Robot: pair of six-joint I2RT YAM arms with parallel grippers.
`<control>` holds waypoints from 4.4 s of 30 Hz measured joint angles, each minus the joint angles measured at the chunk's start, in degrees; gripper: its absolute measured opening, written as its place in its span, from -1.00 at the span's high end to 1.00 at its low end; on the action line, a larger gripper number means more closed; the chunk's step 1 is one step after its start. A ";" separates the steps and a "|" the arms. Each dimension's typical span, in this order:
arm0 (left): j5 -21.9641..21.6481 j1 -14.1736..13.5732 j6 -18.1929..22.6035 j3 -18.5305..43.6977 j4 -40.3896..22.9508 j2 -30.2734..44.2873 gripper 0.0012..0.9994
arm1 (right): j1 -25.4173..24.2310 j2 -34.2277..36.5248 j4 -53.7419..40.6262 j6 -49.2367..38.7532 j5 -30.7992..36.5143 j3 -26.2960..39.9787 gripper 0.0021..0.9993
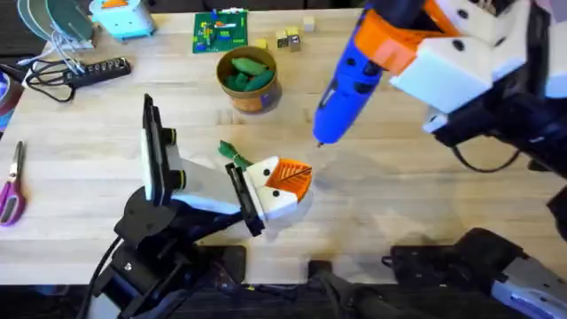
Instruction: Pick up the gripper from the table and insert it into the empty holder that is missing its gripper. Then pick up a screw, insert it into the mounting hole, and use the screwdriver to tighten it. Finally, clean up the table by picking up the vegetable and placing it into the bucket.
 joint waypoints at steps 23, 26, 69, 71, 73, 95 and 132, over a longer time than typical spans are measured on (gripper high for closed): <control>0.00 0.00 2.34 0.00 0.00 0.00 0.98 | 12.70 19.47 14.17 2.30 0.99 2.14 0.95; 0.00 0.00 2.34 0.00 0.00 0.02 0.98 | 12.70 19.47 14.21 2.30 1.01 2.16 0.95; 0.02 0.00 2.34 0.00 -0.02 0.00 0.98 | 14.69 20.08 12.95 0.50 1.41 3.41 0.95; 0.02 0.00 2.34 0.00 0.00 0.00 0.98 | 14.69 20.06 12.93 0.30 1.41 3.52 0.95; 0.02 0.00 2.34 0.00 0.00 0.00 0.98 | 14.69 20.08 12.90 0.24 1.41 3.54 0.95; 0.04 0.00 2.32 0.00 -0.02 0.00 0.98 | 14.51 20.08 8.72 -1.00 1.62 4.17 0.95; 0.03 0.00 2.34 0.00 0.00 0.00 0.98 | -16.61 47.43 -22.11 -86.91 26.37 12.55 0.95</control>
